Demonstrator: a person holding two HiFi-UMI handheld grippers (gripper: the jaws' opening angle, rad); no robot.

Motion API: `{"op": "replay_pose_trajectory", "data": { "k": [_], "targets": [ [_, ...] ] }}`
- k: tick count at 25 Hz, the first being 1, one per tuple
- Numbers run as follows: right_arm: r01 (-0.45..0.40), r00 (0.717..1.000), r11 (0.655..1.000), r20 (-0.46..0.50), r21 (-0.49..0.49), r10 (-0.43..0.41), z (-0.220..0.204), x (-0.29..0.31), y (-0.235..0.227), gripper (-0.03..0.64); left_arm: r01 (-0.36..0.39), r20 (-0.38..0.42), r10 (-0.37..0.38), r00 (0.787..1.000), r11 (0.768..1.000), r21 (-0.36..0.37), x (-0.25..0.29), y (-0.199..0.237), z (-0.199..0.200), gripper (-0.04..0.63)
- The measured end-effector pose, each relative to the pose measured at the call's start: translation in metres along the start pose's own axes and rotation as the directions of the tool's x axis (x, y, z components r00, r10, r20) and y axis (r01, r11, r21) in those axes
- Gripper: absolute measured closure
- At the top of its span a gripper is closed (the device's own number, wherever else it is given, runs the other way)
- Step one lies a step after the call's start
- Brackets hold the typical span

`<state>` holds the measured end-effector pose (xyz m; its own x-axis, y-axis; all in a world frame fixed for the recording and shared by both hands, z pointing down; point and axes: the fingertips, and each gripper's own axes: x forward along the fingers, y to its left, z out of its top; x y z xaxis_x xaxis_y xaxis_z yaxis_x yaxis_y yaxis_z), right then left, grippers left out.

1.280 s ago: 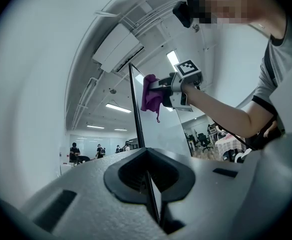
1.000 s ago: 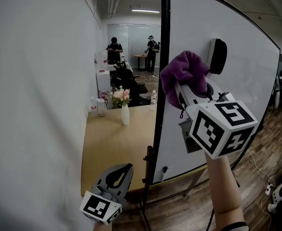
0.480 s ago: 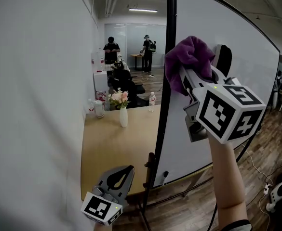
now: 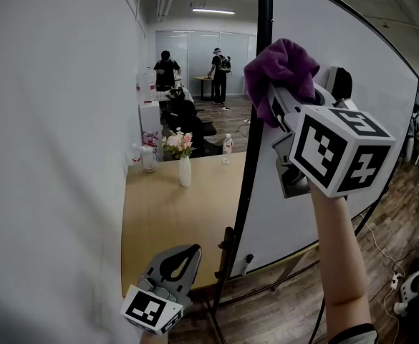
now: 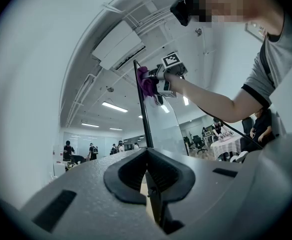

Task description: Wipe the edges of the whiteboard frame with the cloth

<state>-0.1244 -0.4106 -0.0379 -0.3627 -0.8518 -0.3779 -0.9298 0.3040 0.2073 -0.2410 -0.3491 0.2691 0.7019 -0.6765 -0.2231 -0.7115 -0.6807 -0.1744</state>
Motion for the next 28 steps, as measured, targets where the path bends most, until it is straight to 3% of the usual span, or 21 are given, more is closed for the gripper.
{"op": "replay_pose_trajectory", "data": {
  "k": [10, 15, 28],
  "targets": [
    [0.008, 1.0, 1.0, 0.015, -0.004, -0.008, -0.001, -0.002, -0.001, 0.555, 0.095, -0.097, -0.103, 0.99, 0.992, -0.088, 0.01, -0.018, -0.018, 0.578],
    [0.017, 1.0, 1.0, -0.003, -0.016, -0.017, -0.003, -0.001, 0.002, 0.557, 0.141, -0.109, -0.158, 0.981, 0.979, -0.147, 0.013, -0.024, -0.024, 0.578],
    [0.024, 0.998, 0.999, -0.065, -0.028, -0.026, -0.031, -0.008, 0.011, 0.557, 0.163, -0.11, -0.181, 0.977, 0.973, -0.161, 0.009, -0.034, -0.033, 0.578]
  ]
}}
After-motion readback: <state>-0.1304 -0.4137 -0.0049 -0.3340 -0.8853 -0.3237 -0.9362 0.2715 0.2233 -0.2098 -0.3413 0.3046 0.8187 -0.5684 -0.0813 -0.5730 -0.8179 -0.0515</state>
